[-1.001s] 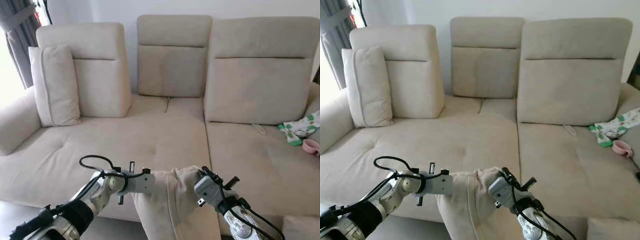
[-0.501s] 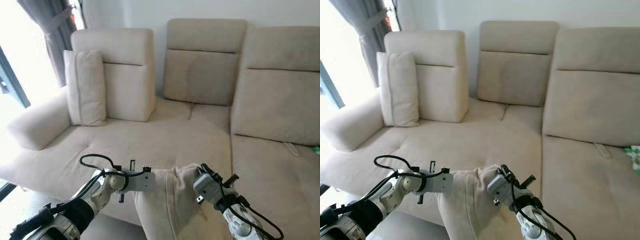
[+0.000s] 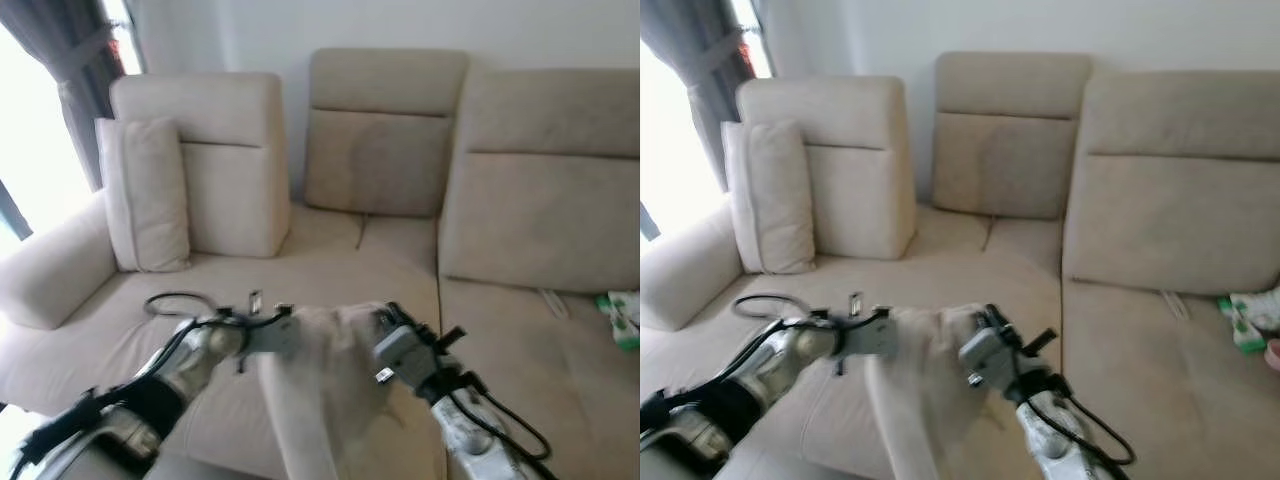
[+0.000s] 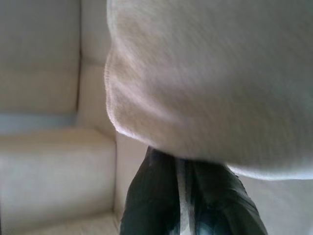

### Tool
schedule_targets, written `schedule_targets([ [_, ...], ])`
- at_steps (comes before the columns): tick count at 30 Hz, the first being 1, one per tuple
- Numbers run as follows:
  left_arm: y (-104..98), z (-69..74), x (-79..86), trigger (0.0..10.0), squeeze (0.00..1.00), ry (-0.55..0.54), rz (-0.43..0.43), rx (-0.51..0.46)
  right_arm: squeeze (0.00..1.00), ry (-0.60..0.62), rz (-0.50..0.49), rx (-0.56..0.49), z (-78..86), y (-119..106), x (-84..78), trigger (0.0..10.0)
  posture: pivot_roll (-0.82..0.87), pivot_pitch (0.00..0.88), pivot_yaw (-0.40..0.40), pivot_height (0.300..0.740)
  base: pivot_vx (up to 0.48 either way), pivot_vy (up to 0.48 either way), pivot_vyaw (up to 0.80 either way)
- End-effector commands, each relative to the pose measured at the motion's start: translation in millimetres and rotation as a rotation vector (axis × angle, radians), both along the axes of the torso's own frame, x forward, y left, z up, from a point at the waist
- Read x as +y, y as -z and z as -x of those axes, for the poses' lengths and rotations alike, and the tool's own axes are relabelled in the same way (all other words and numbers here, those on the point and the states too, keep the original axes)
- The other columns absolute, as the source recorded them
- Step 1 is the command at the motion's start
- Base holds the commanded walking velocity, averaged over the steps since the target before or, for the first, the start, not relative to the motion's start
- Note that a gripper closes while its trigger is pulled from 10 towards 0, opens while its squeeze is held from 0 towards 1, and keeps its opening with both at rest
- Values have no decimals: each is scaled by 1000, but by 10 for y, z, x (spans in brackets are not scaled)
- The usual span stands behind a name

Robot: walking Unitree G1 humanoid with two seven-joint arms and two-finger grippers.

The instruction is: Move the pillow to the sofa from floor

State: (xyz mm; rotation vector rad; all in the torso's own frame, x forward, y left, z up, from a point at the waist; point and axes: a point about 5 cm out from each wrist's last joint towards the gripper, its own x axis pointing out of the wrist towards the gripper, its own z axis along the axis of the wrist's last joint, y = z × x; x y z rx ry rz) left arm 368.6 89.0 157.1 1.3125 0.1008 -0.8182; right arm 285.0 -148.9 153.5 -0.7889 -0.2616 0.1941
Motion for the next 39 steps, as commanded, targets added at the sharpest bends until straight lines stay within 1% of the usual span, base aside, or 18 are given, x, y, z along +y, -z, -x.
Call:
schedule_targets([
  [1, 39, 11, 45, 10000, 0, 6, -6, 5, 0, -75, -22, -89, 4, -180, 208, 10000, -126, 0, 31, 706, 0, 0, 0],
  [8, 27, 1, 21, 10000, 0, 12, 4, -10, 0, -60, -19, -95, -13, -199, 190, 10000, -129, 0, 31, 726, 0, 0, 0],
  [10, 17, -3, -3, 10000, 0, 21, 19, -25, 0, -55, -21, -100, -16, -212, 188, 10000, -130, 0, 29, 740, 0, 0, 0],
  [20, -3, -9, -50, 10000, 0, 32, 45, -33, 0, -41, -16, -111, -28, -238, 169, 10000, -133, 0, 28, 740, 0, 0, 0],
  [28, -14, 22, -136, 10000, 0, 73, 97, -11, 0, -43, -33, -95, -13, -201, 179, 10000, -142, 0, 33, 740, 0, 0, 0],
  [31, -27, 37, -178, 10000, 0, 93, 101, -14, 0, -43, -42, -90, 1, -196, 194, 10000, -145, 0, 34, 740, 0, 0, -642],
  [39, -32, 41, -198, 10000, 0, 109, 95, -16, 0, -37, -37, -89, -1, -197, 179, 10000, -149, 0, 36, 740, 0, 0, -664],
])
